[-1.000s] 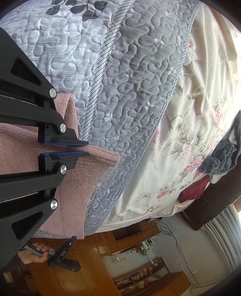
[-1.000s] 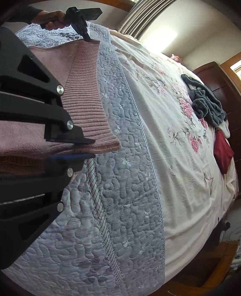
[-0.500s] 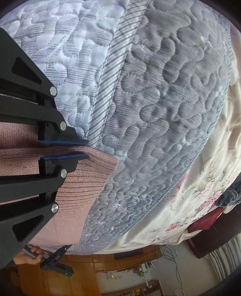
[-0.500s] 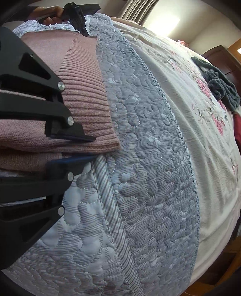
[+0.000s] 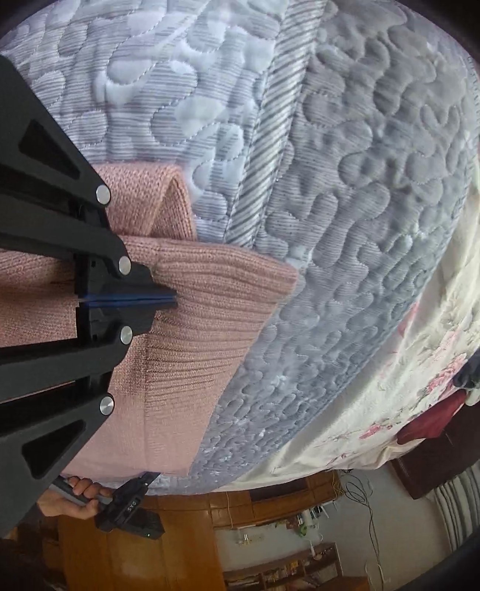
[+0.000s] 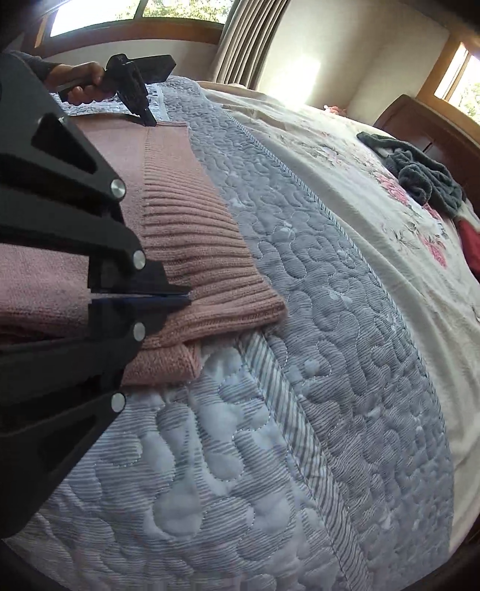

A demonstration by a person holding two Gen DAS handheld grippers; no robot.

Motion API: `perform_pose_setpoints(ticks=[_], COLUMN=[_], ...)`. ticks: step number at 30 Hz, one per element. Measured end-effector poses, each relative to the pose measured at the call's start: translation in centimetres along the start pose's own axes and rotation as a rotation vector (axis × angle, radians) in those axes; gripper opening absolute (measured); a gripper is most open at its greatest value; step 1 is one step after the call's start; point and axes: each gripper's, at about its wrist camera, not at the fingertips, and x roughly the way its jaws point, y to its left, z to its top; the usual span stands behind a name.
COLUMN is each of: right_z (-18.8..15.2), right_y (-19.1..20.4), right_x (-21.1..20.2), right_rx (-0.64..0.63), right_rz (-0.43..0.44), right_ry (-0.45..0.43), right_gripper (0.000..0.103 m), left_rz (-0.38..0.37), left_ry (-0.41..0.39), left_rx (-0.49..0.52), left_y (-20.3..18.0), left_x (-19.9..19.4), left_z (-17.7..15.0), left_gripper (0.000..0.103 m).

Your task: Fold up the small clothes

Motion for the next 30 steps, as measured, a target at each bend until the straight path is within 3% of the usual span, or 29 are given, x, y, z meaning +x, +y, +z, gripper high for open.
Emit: perform_pose_setpoints(ticks=[3,5,6,7,8,9,11,13,17,19,22,24,26,27,30], right_z=[-2.4,-5.0,-6.1,-6.9,-7.4,-7.5,-7.5,-7.7,-11.8,-14.7,-16.9,-17.3,-17.5,-17.6,-18.0], right_y=[2.3,2.9,2.7,2.1,1.3,0.4,-0.4,0.8,5.3,6.6,4.7,4.3,5.5,5.8,3.1], right_x=[-2.7,-3.3,-2.9,-2.2,-1.5,-1.2,-1.6,-3.2,-4.9,-3.2,-0.2,-0.9,-3.4,-4.6,-6.6], right_rx=[-0.059,-0.093,-0.104,-0.109,-0.097,-0.070,-0.011,-0.010,-0.125,-0.187,-0.137,-0.099,-0.135,-0.151,-0.103], right_rz=[0.139,0.175,0.165,0.131,0.099,0.110,0.136,0.156,0.266,0.240,0.172,0.177,0.194,0.197,0.149], right_ry=[0.004,0.036,0.059,0.079,0.086,0.084,0.073,0.054,0.096,0.151,0.200,0.189,0.148,0.129,0.105], right_gripper=[0.010,0.010,0.010,0.010,0.000,0.000,0.000,0.007,0.007,0.007,0.000,0.000,0.016,0.016,0.016], left_rz=[-0.166,-0.219,-0.214,-0.171,-0.101,-0.063,-0.078,-0.087,-0.227,-0.188,-0.064,-0.089,-0.142,-0.153,-0.077], left_ry=[-0.054,-0.044,-0.020,0.011,0.037,0.054,0.041,0.002,-0.026,0.002,0.053,0.042,0.016,0.008,0.010], left_rx=[0.090,0.129,0.116,0.106,0.093,0.068,0.050,0.053,0.181,0.209,0.177,0.143,0.190,0.216,0.221], left_y=[-2.0,-2.3,-1.7,-1.1,-0.2,0.8,1.6,0.9,-1.9,-2.0,0.2,0.5,-1.1,-1.9,-1.6], left_x=[-4.3,-5.4,-4.9,-3.9,-2.8,-1.7,-1.7,-3.3,-7.0,-6.0,-3.0,-3.3,-5.0,-5.6,-5.3], left_z=[-2.3,-4.9,-6.0,-6.9,-7.5,-7.9,-8.2,-8.5,-12.7,-15.5,-17.9,-18.4,-19.4,-20.0,-21.1], left_gripper=[0.005,0.005,0.005,0.005,0.004,0.002,0.002,0.004,0.004,0.004,0.002,0.002,0.010,0.012,0.020])
